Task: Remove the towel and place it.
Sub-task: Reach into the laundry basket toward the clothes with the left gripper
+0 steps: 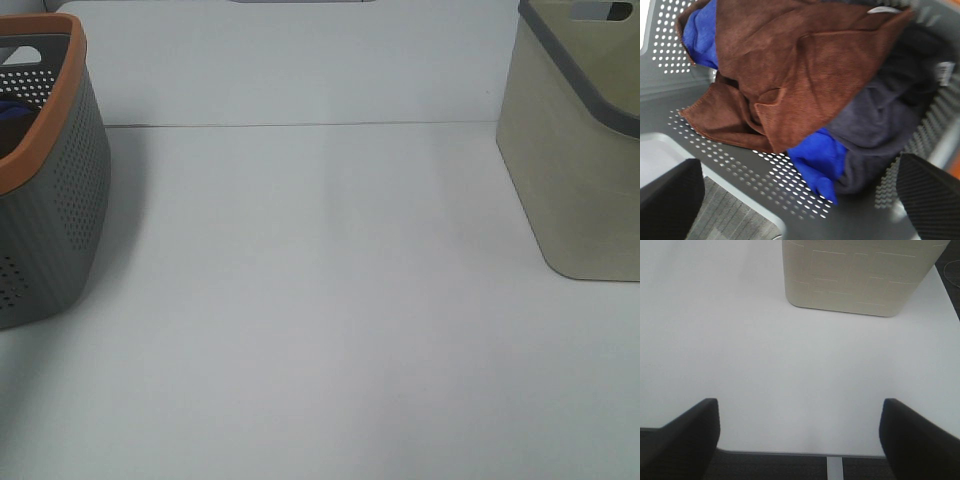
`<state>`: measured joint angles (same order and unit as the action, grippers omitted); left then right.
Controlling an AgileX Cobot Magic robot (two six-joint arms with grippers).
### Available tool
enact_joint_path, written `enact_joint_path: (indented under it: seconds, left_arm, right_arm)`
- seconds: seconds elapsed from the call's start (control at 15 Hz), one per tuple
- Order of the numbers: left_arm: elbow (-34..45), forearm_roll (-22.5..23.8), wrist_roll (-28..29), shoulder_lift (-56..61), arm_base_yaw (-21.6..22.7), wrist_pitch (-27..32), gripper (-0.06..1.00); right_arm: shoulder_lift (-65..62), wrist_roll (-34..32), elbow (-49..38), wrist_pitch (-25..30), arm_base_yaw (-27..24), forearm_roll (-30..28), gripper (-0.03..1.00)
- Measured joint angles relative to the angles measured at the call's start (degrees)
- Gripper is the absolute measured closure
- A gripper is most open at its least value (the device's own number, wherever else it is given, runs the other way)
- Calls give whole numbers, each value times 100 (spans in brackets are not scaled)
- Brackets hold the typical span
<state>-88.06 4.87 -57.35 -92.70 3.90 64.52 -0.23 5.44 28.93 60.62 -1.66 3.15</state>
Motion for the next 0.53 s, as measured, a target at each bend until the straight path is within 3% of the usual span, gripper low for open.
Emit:
enact_joint_path:
  seconds: [0.2, 0.53]
  left_arm:
    - [0, 17, -579, -682, 327, -619, -5]
    - [-6, 17, -791, -1713, 372, -1644, -2]
  right_arm:
    - [0, 0, 0, 0, 0, 0, 12]
    - [0, 0, 0, 0, 0, 0, 12]
